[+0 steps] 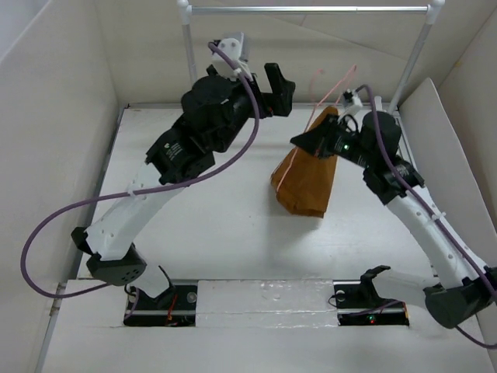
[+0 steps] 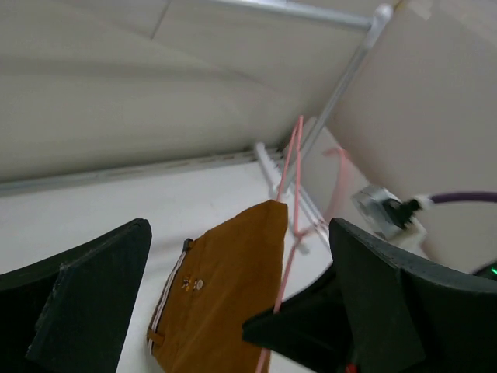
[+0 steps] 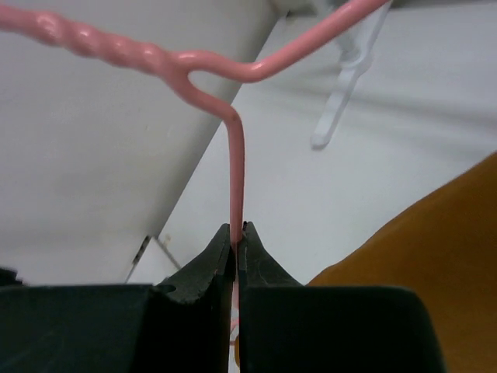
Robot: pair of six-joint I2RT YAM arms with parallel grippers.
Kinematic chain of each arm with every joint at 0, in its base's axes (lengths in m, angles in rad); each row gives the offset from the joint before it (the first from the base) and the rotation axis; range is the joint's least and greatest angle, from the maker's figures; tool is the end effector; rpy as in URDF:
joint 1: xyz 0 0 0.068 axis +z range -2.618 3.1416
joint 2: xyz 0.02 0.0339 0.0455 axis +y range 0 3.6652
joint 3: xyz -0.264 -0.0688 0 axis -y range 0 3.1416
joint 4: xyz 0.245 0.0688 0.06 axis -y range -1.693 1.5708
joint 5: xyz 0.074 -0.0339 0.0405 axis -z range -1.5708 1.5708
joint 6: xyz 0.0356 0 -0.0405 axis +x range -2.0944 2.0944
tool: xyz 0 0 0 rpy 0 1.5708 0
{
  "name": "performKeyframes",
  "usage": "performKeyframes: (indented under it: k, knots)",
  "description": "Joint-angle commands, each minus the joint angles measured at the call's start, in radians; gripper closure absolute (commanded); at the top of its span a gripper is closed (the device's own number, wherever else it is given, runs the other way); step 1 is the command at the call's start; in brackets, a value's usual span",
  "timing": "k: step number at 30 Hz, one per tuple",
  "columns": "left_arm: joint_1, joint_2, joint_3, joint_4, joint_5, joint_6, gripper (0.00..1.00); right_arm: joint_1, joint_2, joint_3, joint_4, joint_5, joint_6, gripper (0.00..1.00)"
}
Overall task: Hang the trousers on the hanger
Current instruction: Place the hanger at the clothesline.
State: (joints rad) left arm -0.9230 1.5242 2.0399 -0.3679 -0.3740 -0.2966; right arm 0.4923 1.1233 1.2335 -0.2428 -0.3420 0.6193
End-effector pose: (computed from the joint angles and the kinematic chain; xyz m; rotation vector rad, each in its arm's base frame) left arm 0.1897 -0.2292 0.5660 0.1431 1.4679 -0.7335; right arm 0.2140 0.1283 0.4239 -0.1579 1.8195 1.0990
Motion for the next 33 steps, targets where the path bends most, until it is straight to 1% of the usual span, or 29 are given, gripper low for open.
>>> performKeyframes:
  k: [1,2,3,4,5,6,7,8,9,10,11,12,13,14,15,17,18,19,21,24,30,33]
  knots:
    - [0.004,-0.08,0.076,0.046,-0.032,0.039,0.04,-0.156,0.068,0.164,0.117,-0.191,-0.087,1.0]
    - [0.004,-0.096,0.06,0.044,-0.039,0.034,0.04,-0.194,0.101,0.187,0.126,-0.239,-0.087,1.0]
    - [0.004,-0.116,0.03,0.044,-0.052,0.031,0.04,-0.26,0.128,0.234,0.149,-0.273,-0.075,1.0]
    - [0.004,-0.159,-0.04,0.049,-0.057,0.025,0.04,-0.29,0.159,0.262,0.166,-0.325,-0.066,1.0]
    - [0.004,-0.182,-0.082,0.049,-0.062,0.008,0.03,-0.317,0.227,0.291,0.18,-0.357,-0.053,1.0]
    - [0.004,-0.206,-0.131,0.053,-0.068,-0.005,0.03,-0.364,0.26,0.349,0.197,-0.38,-0.014,1.0]
    - [0.004,-0.263,-0.236,0.066,-0.066,-0.019,0.03,-0.383,0.294,0.371,0.279,-0.42,0.015,1.0]
    - [0.004,-0.288,-0.288,0.069,-0.063,-0.035,0.03,-0.399,0.328,0.389,0.322,-0.44,0.052,1.0]
    - [0.004,-0.311,-0.337,0.069,-0.054,-0.068,0.03,-0.412,0.395,0.406,0.374,-0.457,0.145,1.0]
    - [0.004,-0.359,-0.431,0.07,-0.048,-0.088,0.03,-0.437,0.429,0.449,0.473,-0.478,0.183,1.0]
    - [0.004,-0.38,-0.479,0.069,-0.039,-0.107,0.04,-0.437,0.461,0.48,0.502,-0.48,0.213,1.0]
    - [0.004,-0.4,-0.525,0.073,-0.022,-0.136,0.04,-0.452,0.53,0.521,0.514,-0.483,0.246,1.0]
    - [0.004,-0.435,-0.603,0.069,-0.017,-0.15,0.04,-0.468,0.564,0.568,0.51,-0.494,0.253,1.0]
    - [0.004,-0.449,-0.634,0.063,-0.016,-0.165,0.04,-0.468,0.594,0.662,0.507,-0.494,0.264,1.0]
    - [0.004,-0.464,-0.665,0.058,-0.013,-0.177,0.04,-0.48,0.653,0.705,0.505,-0.493,0.287,1.0]
    - [0.004,-0.501,-0.737,0.053,-0.006,-0.203,0.05,-0.503,0.699,0.797,0.517,-0.485,0.313,1.0]
    - [0.013,-0.522,-0.774,0.052,0.003,-0.219,0.05,-0.518,0.736,0.834,0.548,-0.48,0.377,1.0]
    - [0.013,-0.53,-0.788,0.052,0.003,-0.226,0.05,-0.518,0.756,0.834,0.56,-0.48,0.378,1.0]
    - [0.013,-0.538,-0.81,0.046,0.013,-0.234,0.05,-0.541,0.786,0.895,0.562,-0.476,0.408,1.0]
    - [0.013,-0.547,-0.834,0.041,0.023,-0.246,0.05,-0.572,0.823,0.946,0.536,-0.463,0.415,1.0]
    - [0.013,-0.546,-0.837,0.043,0.032,-0.243,0.05,-0.638,0.862,0.946,0.533,-0.468,0.447,1.0]
    - [0.013,-0.538,-0.828,0.049,0.043,-0.248,0.05,-0.678,0.865,0.919,0.52,-0.453,0.447,1.0]
